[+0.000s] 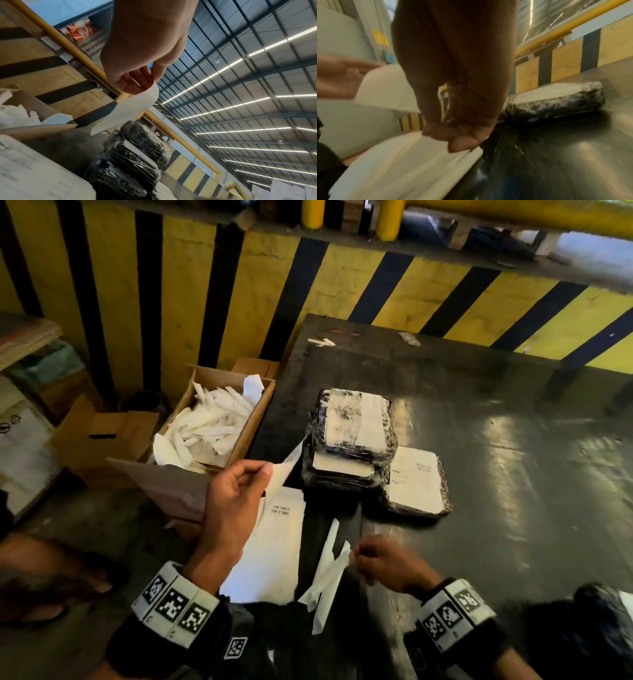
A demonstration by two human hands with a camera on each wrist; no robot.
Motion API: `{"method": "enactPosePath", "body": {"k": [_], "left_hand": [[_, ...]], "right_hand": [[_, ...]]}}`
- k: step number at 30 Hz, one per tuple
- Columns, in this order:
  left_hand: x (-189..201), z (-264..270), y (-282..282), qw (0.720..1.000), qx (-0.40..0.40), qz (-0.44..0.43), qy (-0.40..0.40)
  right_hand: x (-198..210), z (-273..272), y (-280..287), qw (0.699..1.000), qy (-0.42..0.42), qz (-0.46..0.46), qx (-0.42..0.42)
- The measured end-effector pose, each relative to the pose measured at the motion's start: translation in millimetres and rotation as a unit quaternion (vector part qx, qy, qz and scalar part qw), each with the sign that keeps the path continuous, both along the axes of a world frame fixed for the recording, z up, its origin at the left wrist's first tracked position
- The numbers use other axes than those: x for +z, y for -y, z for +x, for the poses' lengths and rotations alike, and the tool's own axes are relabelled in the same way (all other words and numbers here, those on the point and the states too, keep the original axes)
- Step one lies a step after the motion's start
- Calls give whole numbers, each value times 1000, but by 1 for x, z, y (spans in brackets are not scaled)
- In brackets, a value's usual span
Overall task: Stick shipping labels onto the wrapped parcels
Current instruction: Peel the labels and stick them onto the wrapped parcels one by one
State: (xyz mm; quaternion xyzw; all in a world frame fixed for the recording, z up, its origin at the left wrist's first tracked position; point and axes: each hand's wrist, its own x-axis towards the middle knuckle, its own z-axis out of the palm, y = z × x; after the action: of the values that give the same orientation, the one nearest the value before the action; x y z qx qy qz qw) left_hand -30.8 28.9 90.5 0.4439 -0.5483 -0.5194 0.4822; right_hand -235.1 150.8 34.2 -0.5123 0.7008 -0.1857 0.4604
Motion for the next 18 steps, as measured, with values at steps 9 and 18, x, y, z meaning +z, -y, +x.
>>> {"method": "enactPosePath", "body": {"k": [9,18], "left_hand": [[21,-27,-35,997,-26,-69,37],[30,-110,-78,972,-177,-146,57]], "right_hand": [[-26,-9,3,992,-115,-37,27],[66,-71,-12,897,282,-189,-282]]}}
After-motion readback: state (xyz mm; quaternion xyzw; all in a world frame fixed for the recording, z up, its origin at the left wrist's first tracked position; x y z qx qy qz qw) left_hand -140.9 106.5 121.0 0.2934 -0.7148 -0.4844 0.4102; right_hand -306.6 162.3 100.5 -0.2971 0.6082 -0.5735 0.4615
